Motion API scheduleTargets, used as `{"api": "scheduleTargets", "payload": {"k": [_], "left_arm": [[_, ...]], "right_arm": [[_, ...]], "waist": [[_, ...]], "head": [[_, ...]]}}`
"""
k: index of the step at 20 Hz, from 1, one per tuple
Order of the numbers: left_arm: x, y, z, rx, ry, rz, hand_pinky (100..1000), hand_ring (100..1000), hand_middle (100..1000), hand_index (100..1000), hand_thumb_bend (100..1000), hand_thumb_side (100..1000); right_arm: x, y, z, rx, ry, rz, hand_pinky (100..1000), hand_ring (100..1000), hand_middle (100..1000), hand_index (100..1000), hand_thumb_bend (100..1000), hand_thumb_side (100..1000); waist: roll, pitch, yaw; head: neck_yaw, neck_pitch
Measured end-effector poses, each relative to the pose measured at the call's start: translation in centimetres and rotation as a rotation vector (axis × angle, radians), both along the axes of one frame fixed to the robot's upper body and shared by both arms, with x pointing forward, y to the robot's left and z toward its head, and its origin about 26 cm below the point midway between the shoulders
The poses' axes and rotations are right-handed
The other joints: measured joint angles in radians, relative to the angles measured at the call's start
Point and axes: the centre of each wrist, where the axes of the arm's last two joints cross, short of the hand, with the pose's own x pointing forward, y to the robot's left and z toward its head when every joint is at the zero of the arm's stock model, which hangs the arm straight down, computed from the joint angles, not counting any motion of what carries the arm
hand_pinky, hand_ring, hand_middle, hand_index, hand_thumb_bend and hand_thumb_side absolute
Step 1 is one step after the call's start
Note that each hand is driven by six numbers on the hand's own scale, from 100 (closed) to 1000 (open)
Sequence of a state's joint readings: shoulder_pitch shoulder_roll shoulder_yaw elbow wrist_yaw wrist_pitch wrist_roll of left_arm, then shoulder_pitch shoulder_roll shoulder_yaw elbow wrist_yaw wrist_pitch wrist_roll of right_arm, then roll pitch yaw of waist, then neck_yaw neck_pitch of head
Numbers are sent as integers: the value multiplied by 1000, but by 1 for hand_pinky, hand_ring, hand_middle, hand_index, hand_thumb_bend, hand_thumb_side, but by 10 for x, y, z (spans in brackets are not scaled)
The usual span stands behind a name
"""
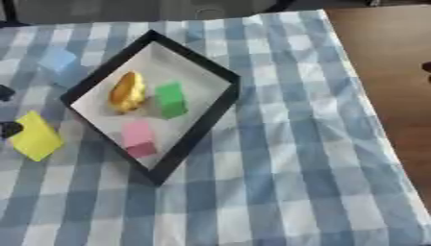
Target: Pick up objects on the table and place them in the box.
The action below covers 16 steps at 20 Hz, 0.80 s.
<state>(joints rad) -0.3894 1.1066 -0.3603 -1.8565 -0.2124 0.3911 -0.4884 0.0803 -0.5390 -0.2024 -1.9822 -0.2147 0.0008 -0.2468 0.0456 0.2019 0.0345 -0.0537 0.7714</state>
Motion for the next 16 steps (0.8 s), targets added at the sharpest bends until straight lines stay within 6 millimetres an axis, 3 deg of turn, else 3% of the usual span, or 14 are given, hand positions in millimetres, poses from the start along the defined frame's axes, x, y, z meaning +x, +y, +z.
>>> {"api": "scheduleTargets", "payload": {"k": [5, 16], "left_arm": [[0, -1, -4, 27, -6, 29, 956, 887, 809, 909, 559, 826], [12, -3, -25, 87, 44, 67, 958, 896, 815, 907, 618, 828]], "right_arm": [[0, 1, -1, 2, 5, -1, 868, 819, 619, 800, 100, 729], [0, 2, -2, -6, 25, 4, 868, 819, 617, 798, 100, 740]], "waist": [[2, 0, 0], [14, 9, -10]], "head": [[8, 0], [21, 0]]}}
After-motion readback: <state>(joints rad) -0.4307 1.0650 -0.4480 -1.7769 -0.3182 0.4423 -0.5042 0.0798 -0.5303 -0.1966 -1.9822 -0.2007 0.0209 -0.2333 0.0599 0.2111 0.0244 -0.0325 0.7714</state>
